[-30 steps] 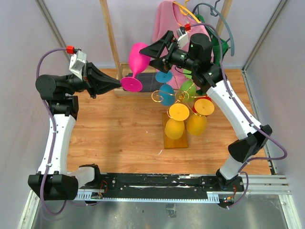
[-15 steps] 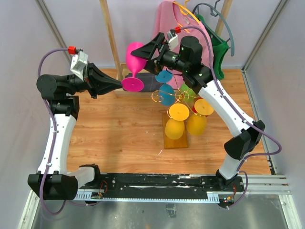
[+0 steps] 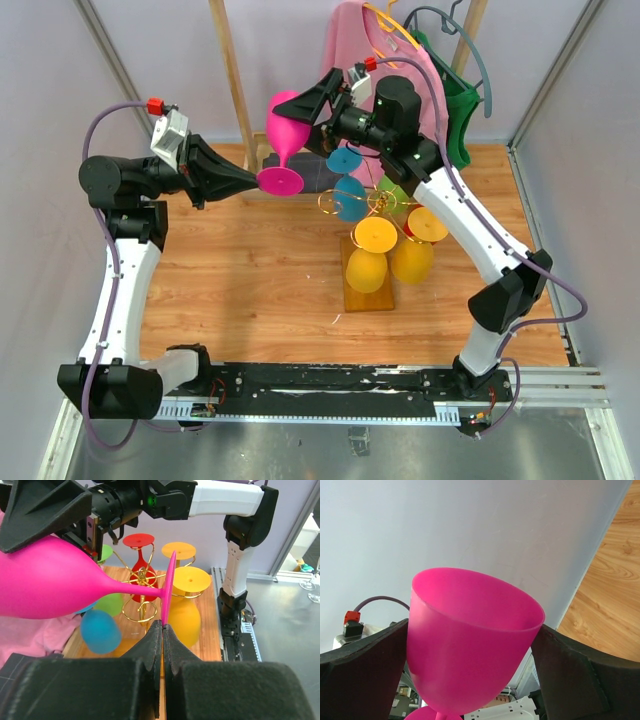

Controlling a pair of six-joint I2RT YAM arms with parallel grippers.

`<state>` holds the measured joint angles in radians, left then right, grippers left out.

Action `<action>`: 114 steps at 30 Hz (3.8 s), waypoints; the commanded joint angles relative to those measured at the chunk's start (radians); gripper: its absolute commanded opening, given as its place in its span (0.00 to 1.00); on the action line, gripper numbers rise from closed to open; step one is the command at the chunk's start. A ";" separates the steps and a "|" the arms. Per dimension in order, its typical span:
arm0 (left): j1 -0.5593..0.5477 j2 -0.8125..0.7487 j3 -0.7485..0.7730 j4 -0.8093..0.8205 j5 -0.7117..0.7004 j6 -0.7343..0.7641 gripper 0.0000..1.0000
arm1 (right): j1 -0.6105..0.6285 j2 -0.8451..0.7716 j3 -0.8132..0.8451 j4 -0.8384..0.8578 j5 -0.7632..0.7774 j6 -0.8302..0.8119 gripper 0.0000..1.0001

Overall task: Take the wine glass off the wine glass rack
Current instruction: Place the wine glass at the center of the board.

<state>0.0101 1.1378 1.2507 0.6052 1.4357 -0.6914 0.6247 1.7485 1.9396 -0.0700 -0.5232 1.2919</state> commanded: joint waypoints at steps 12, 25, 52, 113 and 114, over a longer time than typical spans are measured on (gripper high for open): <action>-0.010 -0.004 0.002 0.027 -0.009 -0.002 0.08 | 0.022 -0.008 -0.004 0.102 -0.018 0.027 0.55; 0.041 0.062 0.063 0.028 -0.079 -0.085 0.99 | -0.005 -0.118 -0.080 0.081 0.022 -0.031 0.57; 0.264 0.178 0.211 -0.450 -0.500 -0.027 0.99 | 0.268 -0.087 0.343 -0.518 0.499 -0.818 0.50; 0.347 0.229 0.298 -0.721 -0.697 0.111 0.99 | 0.819 0.285 -0.622 1.205 1.335 -1.787 0.44; 0.347 0.229 0.294 -0.719 -0.697 0.110 0.99 | 0.818 0.298 -0.616 1.213 1.340 -1.791 0.44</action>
<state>0.3470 1.3643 1.5211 -0.1089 0.7231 -0.6052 1.4216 1.9968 1.2968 1.0271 0.7654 -0.4572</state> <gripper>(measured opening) 0.993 0.689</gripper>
